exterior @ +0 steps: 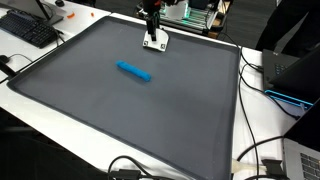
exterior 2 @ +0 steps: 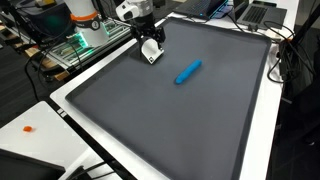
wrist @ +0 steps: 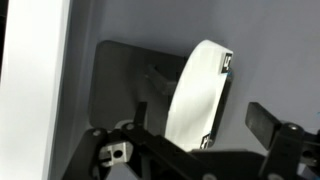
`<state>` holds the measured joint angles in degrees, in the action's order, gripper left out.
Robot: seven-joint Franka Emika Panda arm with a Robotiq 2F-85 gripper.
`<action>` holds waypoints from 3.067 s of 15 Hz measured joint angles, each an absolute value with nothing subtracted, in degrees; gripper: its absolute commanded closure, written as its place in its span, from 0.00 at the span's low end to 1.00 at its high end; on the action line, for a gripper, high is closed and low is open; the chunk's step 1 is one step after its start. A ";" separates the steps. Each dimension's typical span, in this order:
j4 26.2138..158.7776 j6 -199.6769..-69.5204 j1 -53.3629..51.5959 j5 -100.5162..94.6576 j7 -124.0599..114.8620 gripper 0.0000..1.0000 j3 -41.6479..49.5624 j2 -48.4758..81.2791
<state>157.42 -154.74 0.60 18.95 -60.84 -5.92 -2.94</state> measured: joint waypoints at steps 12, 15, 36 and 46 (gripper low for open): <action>156.04 -158.50 -1.18 21.36 -61.05 0.42 -5.90 -0.44; 155.77 -158.96 -1.22 21.36 -61.67 0.65 -5.88 0.15; 151.63 -157.65 -1.32 14.85 -66.61 0.99 -4.20 -2.56; 137.17 -138.31 -3.31 12.73 -43.81 0.99 -4.77 -3.16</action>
